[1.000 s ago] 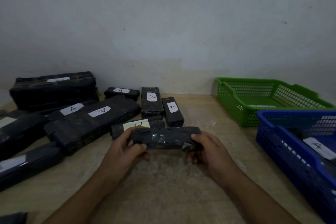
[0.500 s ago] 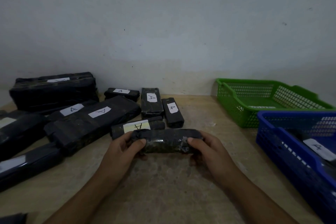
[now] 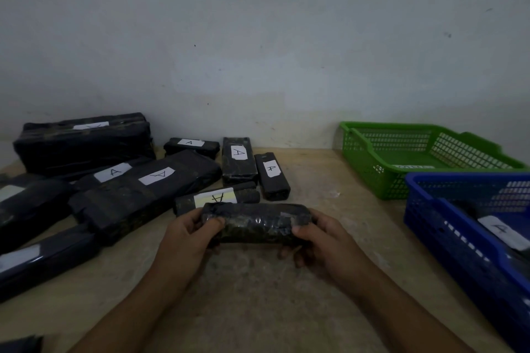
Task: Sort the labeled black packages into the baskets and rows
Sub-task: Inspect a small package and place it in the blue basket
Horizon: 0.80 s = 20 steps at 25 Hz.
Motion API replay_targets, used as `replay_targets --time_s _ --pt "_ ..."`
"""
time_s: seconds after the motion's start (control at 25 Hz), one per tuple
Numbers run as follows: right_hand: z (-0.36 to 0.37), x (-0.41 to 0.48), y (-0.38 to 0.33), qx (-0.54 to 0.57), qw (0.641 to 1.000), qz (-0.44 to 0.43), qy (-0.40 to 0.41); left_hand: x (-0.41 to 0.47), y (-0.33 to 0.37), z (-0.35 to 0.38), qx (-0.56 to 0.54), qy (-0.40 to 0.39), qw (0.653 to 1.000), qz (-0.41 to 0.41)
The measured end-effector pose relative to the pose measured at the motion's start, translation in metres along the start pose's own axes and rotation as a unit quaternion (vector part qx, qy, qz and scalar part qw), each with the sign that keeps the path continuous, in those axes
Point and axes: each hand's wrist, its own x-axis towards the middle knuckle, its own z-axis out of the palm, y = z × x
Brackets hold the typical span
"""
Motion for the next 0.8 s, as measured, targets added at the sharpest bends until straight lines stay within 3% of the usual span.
replay_targets --time_s 0.28,0.56,0.8 --pt "0.0004 0.0002 -0.0045 -0.028 0.997 -0.044 0.054 -0.0016 0.0007 -0.0001 -0.019 -0.055 0.998 -0.009" --pt "-0.0004 -0.0034 -0.0039 -0.048 0.999 -0.005 0.019 0.0029 -0.0018 -0.0028 0.001 -0.014 1.0 -0.007" --pt "-0.0027 -0.0013 -0.0012 -0.097 0.994 -0.021 0.036 0.0049 -0.0049 -0.0022 -0.007 -0.018 1.0 -0.004"
